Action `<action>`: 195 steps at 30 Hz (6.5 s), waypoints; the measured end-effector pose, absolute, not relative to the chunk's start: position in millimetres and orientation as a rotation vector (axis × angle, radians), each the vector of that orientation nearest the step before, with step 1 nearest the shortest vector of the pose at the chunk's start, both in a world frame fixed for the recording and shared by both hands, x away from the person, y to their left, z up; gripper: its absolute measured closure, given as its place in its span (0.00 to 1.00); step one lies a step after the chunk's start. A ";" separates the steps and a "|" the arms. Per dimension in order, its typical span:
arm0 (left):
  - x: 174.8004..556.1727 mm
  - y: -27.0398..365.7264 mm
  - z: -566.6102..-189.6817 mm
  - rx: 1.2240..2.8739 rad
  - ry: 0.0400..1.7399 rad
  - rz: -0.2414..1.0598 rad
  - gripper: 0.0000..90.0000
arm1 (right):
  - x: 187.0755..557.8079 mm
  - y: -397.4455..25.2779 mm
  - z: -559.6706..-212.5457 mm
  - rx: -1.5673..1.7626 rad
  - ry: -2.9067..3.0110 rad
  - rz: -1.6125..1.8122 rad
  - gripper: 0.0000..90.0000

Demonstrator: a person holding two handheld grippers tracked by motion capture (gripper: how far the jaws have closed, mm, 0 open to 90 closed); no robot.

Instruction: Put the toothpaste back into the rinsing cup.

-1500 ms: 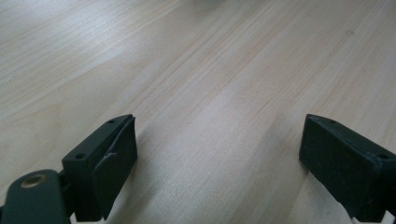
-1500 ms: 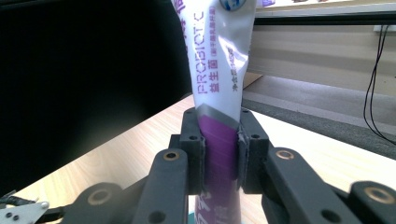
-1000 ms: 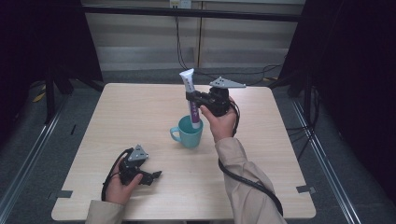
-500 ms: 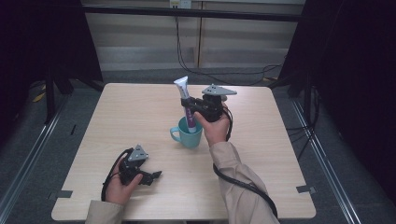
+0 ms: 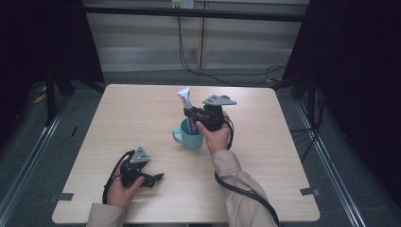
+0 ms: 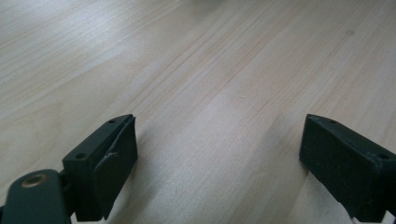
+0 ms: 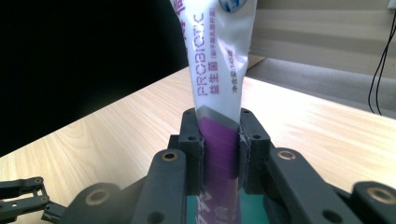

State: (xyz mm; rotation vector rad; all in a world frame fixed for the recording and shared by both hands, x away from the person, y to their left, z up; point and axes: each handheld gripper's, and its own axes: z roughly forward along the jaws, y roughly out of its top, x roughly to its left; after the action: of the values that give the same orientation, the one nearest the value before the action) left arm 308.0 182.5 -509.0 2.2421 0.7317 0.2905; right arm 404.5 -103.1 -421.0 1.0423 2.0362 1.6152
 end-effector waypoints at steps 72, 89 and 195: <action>307.2 182.6 -508.7 2.245 0.736 0.292 0.12 | 395.7 -105.7 -430.4 1.123 2.191 1.460 0.63; 307.2 182.6 -508.7 2.245 0.736 0.292 0.12 | 394.9 -107.1 -427.7 1.143 2.220 1.465 0.44; 306.1 183.0 -508.6 2.243 0.738 0.292 0.12 | 314.3 -231.4 -460.5 1.140 2.381 1.322 0.18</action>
State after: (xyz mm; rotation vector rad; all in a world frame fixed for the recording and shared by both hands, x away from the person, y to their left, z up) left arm 306.1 183.0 -508.6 2.2430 0.7383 0.2921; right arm 314.3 -231.4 -460.5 1.1399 2.3809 1.3224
